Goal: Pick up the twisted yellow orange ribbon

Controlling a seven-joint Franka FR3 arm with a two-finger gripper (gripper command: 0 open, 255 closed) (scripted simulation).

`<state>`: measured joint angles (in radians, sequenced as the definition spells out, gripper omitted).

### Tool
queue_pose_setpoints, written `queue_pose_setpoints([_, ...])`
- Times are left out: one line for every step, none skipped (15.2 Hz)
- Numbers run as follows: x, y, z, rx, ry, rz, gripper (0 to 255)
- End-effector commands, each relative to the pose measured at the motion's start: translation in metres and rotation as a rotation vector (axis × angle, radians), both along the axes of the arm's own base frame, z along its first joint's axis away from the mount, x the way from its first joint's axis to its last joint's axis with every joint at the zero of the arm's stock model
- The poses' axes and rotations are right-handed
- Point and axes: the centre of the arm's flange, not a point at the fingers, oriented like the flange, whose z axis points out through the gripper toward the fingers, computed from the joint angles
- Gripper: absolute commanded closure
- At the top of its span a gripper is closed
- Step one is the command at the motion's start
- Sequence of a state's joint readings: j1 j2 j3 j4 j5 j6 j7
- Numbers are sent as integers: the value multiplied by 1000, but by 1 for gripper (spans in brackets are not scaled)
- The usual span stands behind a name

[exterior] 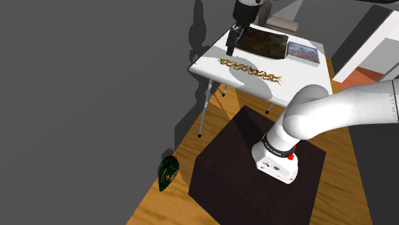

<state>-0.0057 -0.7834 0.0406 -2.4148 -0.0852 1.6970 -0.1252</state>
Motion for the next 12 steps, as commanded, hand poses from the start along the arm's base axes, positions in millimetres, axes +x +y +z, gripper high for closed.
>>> queue_pose_setpoints([0,0,0,0,0,0,0])
queue_pose_setpoints([-1,-12,-7,2,0,-1,0])
queue_pose_setpoints([-2,-23,-13,4,0,-3,0])
queue_pose_setpoints([-2,-35,-20,6,-1,-4,0])
queue_pose_setpoints([-3,-47,-26,9,-1,-6,0])
queue_pose_setpoints([-4,-59,-33,11,-1,-7,0])
queue_pose_setpoints([-5,-70,-40,13,-1,-9,0])
queue_pose_setpoints([-6,-82,-46,15,-1,-10,0])
queue_pose_setpoints([-7,-93,-53,17,-1,-11,0])
queue_pose_setpoints([-8,-105,-60,19,-2,-13,0])
queue_pose_setpoints([-9,-117,-67,21,-2,-14,0])
queue_pose_setpoints([-10,-128,-73,23,-2,-16,0])
